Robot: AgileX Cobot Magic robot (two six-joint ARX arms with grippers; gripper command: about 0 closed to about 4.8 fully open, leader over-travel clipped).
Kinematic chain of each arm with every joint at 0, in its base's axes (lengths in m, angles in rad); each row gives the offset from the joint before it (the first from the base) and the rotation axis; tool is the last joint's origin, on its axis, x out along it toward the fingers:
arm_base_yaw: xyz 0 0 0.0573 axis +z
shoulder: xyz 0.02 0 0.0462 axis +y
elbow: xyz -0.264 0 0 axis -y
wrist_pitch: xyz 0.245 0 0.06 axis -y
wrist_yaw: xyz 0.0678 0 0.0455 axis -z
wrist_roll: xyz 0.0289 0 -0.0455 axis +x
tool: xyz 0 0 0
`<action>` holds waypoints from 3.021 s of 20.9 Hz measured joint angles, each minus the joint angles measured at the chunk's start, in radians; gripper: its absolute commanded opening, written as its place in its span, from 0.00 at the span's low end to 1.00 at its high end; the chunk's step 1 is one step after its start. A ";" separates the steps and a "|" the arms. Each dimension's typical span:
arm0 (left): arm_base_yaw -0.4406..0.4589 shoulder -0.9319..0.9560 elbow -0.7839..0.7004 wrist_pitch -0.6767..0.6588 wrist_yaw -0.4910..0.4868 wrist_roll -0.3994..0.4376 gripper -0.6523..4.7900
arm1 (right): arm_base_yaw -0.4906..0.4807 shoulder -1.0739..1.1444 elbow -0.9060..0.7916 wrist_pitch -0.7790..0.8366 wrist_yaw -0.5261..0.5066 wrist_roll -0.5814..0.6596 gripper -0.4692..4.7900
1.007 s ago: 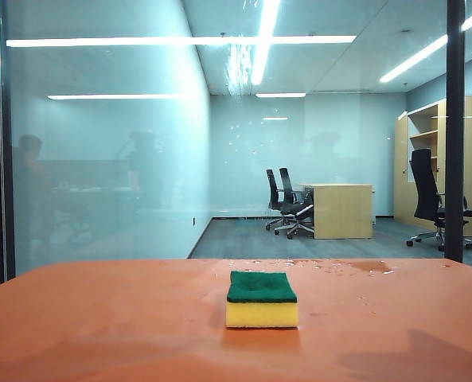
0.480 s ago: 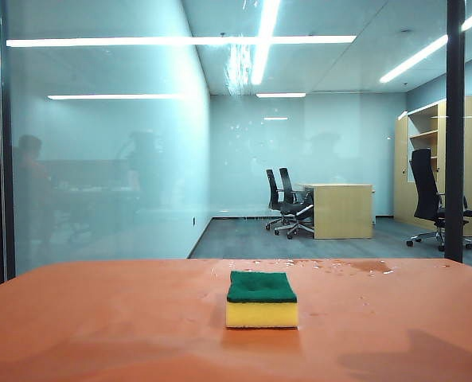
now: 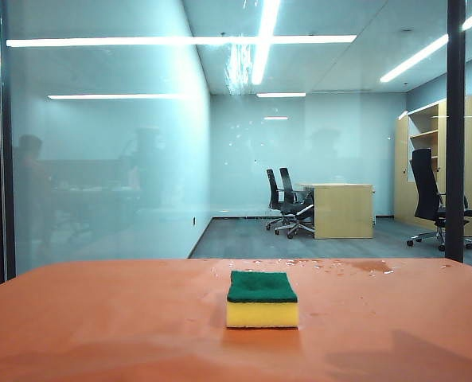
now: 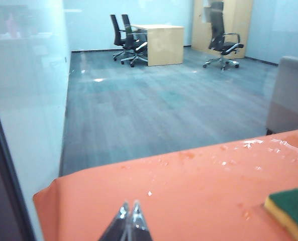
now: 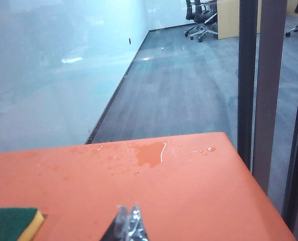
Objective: Pick up the sponge from the table, wipe the water off the glass, and finally place the sponge back on the table.
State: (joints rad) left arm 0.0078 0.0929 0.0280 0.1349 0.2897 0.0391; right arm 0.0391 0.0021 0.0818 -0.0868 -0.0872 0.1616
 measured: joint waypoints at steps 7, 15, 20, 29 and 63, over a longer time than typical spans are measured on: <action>0.000 0.000 0.105 -0.003 0.061 -0.078 0.35 | 0.000 0.011 0.113 -0.053 0.000 0.105 0.08; 0.000 0.001 0.137 -0.043 0.166 -0.078 0.35 | 0.000 0.420 0.349 -0.108 -0.121 0.133 0.13; 0.000 0.002 0.138 -0.043 0.205 -0.078 0.54 | 0.000 0.783 0.496 -0.061 -0.369 0.174 0.55; 0.000 0.132 0.139 -0.047 0.293 -0.078 0.58 | 0.113 1.213 0.598 0.023 -0.515 0.255 0.71; 0.000 0.245 0.179 -0.045 0.312 -0.078 0.58 | 0.374 1.913 0.891 0.110 -0.428 0.286 0.70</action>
State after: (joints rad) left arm 0.0078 0.3374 0.2070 0.0898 0.6014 -0.0391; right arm 0.4133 1.9148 0.9726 0.0231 -0.5156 0.4477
